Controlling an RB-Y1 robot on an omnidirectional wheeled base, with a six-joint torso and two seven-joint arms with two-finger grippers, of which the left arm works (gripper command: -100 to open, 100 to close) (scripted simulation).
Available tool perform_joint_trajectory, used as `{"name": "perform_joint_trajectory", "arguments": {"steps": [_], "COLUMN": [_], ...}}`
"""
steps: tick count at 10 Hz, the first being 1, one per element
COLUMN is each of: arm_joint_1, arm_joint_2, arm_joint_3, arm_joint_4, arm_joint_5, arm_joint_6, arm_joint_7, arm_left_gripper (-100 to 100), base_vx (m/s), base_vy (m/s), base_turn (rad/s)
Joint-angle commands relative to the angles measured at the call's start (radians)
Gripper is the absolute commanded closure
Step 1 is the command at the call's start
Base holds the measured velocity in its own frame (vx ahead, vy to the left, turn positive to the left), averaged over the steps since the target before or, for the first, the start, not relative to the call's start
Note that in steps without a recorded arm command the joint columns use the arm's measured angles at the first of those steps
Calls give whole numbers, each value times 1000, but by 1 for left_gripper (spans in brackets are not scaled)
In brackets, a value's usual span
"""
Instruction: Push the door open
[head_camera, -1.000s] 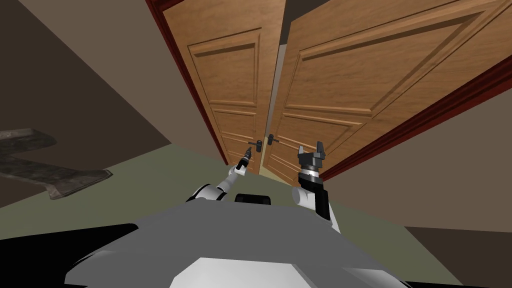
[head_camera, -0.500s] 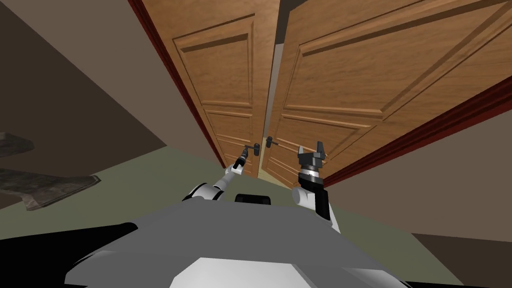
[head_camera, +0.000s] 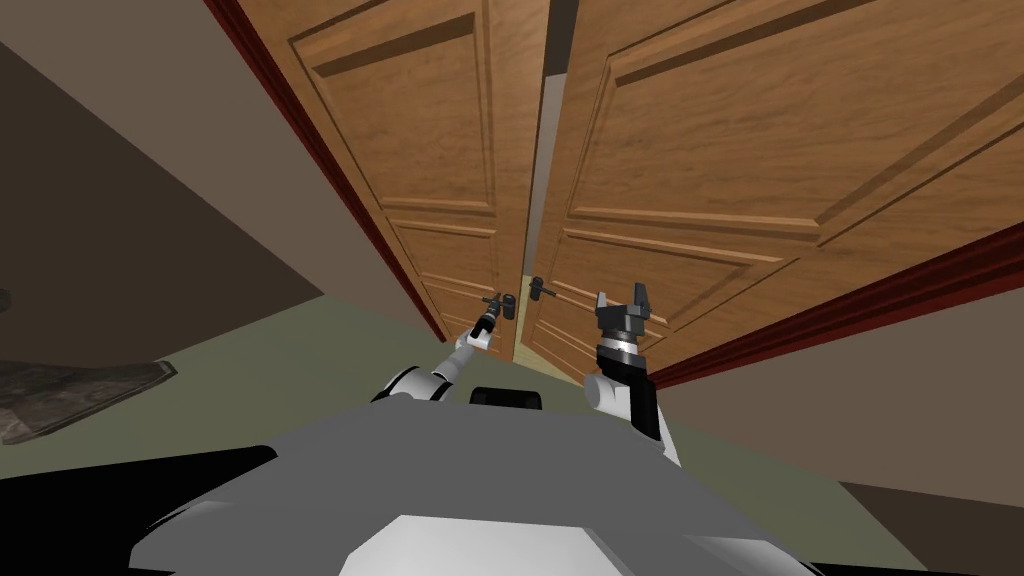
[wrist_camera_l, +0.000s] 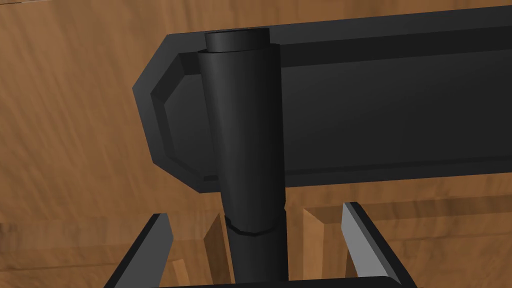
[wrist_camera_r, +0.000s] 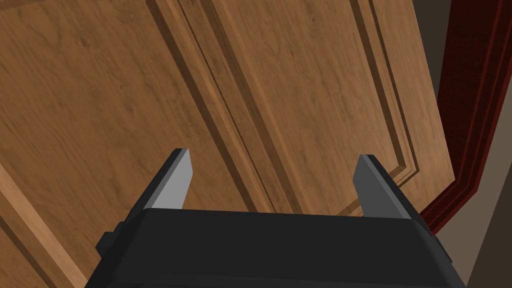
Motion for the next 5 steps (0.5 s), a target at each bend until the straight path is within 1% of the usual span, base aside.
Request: {"name": "perform_joint_trajectory", "arguments": {"steps": [1,5], "arm_joint_1": [0,0], "arm_joint_2": [3,3], "arm_joint_3": [0,0], "arm_joint_4": [3,3], "arm_joint_5": [0,0], "arm_joint_6": [-3,-3], "arm_joint_7": [1,1], "arm_left_gripper": [100,100], "base_vx": [-12,-12], "base_vy": [1,3], "base_turn": [0,-4]}}
